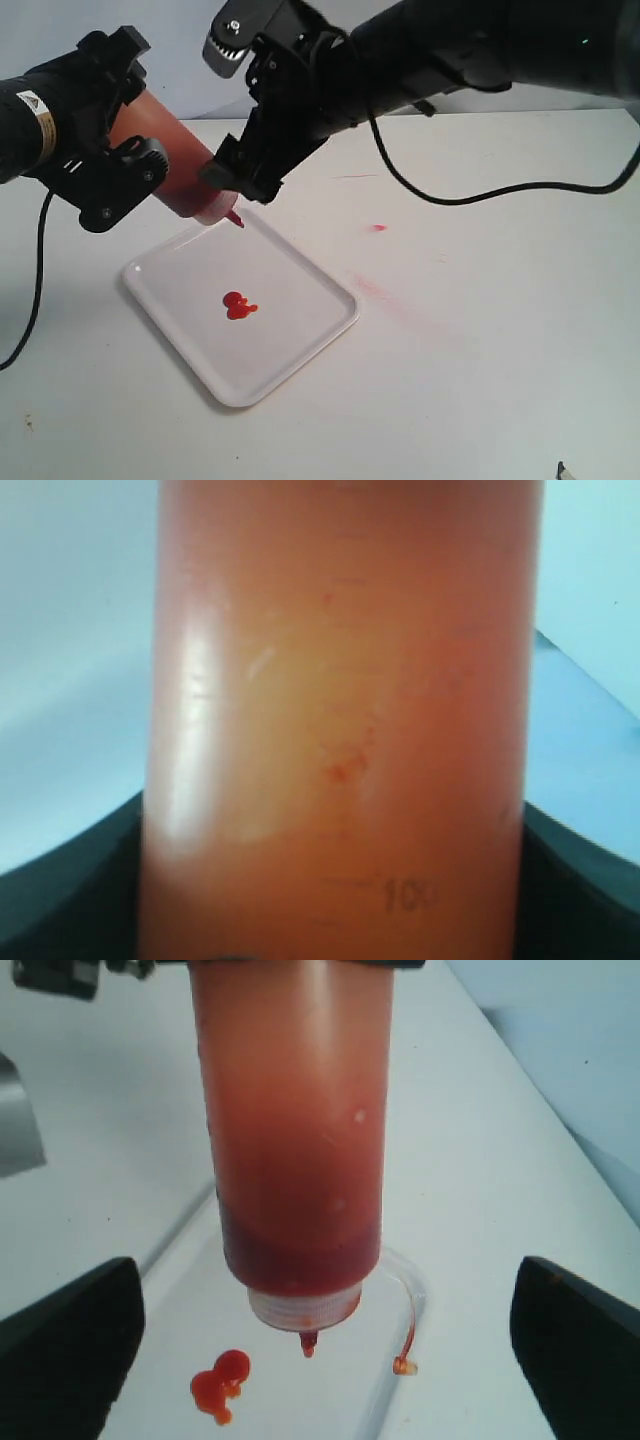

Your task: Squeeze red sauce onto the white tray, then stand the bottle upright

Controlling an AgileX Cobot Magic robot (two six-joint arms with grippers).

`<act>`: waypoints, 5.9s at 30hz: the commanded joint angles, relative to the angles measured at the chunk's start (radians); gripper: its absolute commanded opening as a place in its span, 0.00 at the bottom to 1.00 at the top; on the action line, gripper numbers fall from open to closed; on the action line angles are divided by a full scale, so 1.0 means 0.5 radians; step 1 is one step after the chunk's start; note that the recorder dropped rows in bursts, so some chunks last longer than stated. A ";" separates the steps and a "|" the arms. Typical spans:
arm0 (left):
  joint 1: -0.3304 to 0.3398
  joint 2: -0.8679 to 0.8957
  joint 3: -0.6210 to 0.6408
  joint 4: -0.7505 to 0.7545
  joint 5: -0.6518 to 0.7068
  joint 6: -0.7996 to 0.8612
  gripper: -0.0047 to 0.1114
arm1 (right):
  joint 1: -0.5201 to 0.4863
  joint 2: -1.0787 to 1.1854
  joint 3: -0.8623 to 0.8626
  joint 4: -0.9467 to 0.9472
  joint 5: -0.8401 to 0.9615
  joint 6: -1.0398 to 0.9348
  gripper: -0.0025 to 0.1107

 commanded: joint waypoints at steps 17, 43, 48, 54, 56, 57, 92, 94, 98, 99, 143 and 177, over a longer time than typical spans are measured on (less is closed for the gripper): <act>-0.010 -0.357 0.508 0.002 0.094 -1.051 0.04 | -0.322 -0.471 -0.007 -0.145 0.055 0.697 0.02; -0.010 -0.826 0.700 0.002 -0.252 -2.570 0.04 | -0.687 -0.647 0.943 2.114 0.906 -1.005 0.02; -0.010 -0.826 0.696 0.002 -0.294 -2.673 0.04 | -0.687 -0.647 1.028 2.114 0.911 -1.047 0.02; -0.010 -0.826 0.696 0.002 -0.298 -2.751 0.04 | -0.687 -0.647 1.185 2.114 0.922 -1.154 0.07; -0.010 -0.826 0.696 0.002 -0.339 -2.770 0.04 | -0.683 -0.647 1.238 2.114 0.866 -1.154 0.18; -0.010 -0.826 0.696 0.002 -0.356 -2.770 0.04 | -0.683 -0.647 1.249 2.114 0.843 -1.154 0.24; -0.010 -0.687 0.623 -0.283 -1.243 -3.021 0.04 | -0.423 -0.165 0.912 2.114 1.379 -1.804 0.71; -0.010 -0.620 0.623 -0.283 -1.245 -3.017 0.04 | -0.423 -0.165 0.912 2.114 1.379 -1.833 0.71; -0.010 -0.520 0.623 -0.286 -1.333 -2.940 0.04 | -0.423 -0.165 0.912 2.114 1.379 -1.875 0.71; -0.010 -0.506 0.623 -0.323 -1.343 -2.908 0.04 | -0.423 -0.165 0.912 2.114 1.379 -1.875 0.71; -0.010 -0.055 0.583 -1.926 -2.658 -2.115 0.04 | -0.428 -0.165 0.912 2.114 1.379 -1.994 0.67; -0.010 -0.055 0.583 -1.794 -2.422 -2.284 0.25 | -0.428 -0.195 0.818 2.114 1.379 -1.994 0.02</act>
